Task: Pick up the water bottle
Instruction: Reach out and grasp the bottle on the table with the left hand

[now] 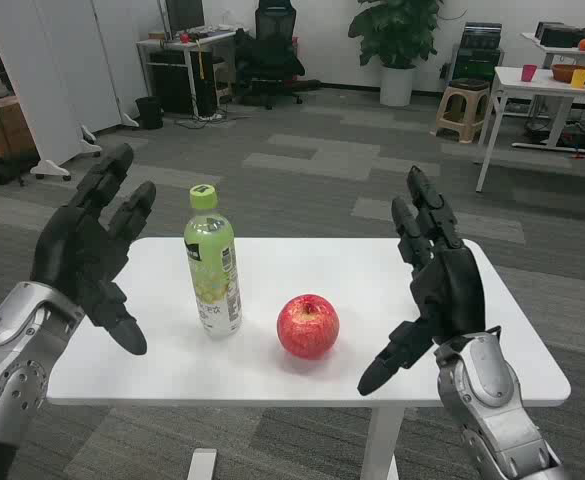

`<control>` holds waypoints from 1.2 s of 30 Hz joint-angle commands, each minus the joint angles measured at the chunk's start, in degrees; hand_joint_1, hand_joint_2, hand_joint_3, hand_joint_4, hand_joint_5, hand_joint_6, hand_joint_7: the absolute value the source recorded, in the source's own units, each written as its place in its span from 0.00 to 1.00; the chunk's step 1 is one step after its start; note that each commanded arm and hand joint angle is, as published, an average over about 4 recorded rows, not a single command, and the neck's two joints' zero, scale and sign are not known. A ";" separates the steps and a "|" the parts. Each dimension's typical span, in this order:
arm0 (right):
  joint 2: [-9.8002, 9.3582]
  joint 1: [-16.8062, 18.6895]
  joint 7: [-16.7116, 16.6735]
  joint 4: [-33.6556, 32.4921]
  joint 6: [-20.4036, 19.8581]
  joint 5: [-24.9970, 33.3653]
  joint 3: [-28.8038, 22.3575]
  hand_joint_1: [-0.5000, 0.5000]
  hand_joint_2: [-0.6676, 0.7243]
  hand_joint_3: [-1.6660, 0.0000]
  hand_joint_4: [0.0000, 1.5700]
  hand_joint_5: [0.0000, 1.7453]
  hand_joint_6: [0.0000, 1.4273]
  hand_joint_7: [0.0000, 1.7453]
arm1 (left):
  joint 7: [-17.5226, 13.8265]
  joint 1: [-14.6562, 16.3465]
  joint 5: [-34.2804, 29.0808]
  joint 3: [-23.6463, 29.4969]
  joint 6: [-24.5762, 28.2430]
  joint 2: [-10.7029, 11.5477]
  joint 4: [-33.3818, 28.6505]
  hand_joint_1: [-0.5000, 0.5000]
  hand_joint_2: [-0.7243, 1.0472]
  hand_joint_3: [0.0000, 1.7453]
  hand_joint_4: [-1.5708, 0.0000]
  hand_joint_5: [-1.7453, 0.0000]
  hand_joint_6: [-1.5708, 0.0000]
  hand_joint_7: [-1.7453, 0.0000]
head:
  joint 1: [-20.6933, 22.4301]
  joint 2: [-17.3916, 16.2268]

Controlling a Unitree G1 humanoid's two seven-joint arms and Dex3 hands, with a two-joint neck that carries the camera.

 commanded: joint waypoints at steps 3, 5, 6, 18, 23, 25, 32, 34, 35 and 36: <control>-3.40 3.38 -4.54 -16.13 -7.65 -0.71 -18.15 0.04 0.91 1.00 0.00 0.00 0.00 0.00 | 3.97 -9.22 3.70 -5.54 -17.72 -7.11 1.44 0.01 0.05 0.05 1.00 1.00 1.00 1.00 | -5.79 2.86; -3.44 3.38 -4.54 -16.13 -7.65 -0.67 -18.15 0.04 0.91 1.00 0.00 0.00 0.00 0.00 | 3.97 -9.18 3.70 -5.54 -17.72 -7.11 1.44 0.02 0.05 0.05 1.00 1.00 1.00 1.00 | -5.75 2.86; -3.44 3.38 -4.54 -16.13 -7.65 -0.64 -18.15 0.04 0.91 1.00 0.00 0.00 0.00 0.00 | 3.99 -9.16 3.70 -5.56 -17.72 -7.11 1.44 0.02 0.06 0.05 1.00 1.00 1.00 1.00 | -5.73 2.86; -3.53 3.38 -4.54 -16.13 -7.65 -0.53 -18.15 0.04 0.91 1.00 0.00 0.00 0.00 0.00 | 4.06 -9.13 3.83 -5.59 -17.72 -7.46 1.44 0.02 0.10 0.05 1.00 1.00 1.00 1.00 | -5.55 2.87; -3.53 3.38 -4.54 -16.13 -7.65 -0.51 -18.08 0.04 0.91 1.00 0.00 0.00 0.00 0.00 | 4.06 -9.13 3.85 -5.54 -17.72 -7.46 1.44 0.02 0.08 0.05 1.00 1.00 1.00 1.00 | -5.54 2.86; -3.53 3.38 -4.54 -16.11 -7.65 -0.45 -18.04 0.04 0.91 1.00 0.00 0.00 0.00 0.00 | 4.08 -9.16 3.81 -5.52 -17.72 -7.46 1.44 0.02 0.08 0.05 1.00 1.00 1.00 1.00 | -5.50 2.85; -3.53 3.38 -4.54 -15.70 -7.61 -0.27 -17.80 0.04 0.91 1.00 0.00 0.00 0.00 0.00 | 4.15 -9.05 3.78 -4.88 -17.72 -7.46 1.48 0.02 0.08 0.05 1.00 1.00 1.00 1.00 | -4.85 2.78; -3.53 3.38 -4.54 -15.48 -7.61 -0.27 -17.53 0.04 0.91 1.00 0.00 0.00 0.00 0.00 | 4.15 -8.83 3.78 -4.62 -17.72 -7.46 1.48 0.02 0.10 0.05 1.00 1.00 1.00 1.00 | -4.37 2.42; -3.53 3.35 -4.54 -15.32 -7.59 -0.25 -17.36 0.04 0.91 1.00 0.00 0.00 0.00 0.00 | 4.12 -8.72 3.76 -4.44 -17.70 -7.46 1.48 0.02 0.10 0.05 1.00 1.00 1.00 1.00 | -3.97 2.08; -3.53 3.33 -4.54 -15.17 -7.56 -0.23 -17.18 0.04 0.91 1.00 0.00 0.00 0.00 0.00 | 4.10 -8.61 3.74 -4.27 -17.68 -7.46 1.48 0.02 0.10 0.05 1.00 1.00 1.00 1.00 | -3.60 1.77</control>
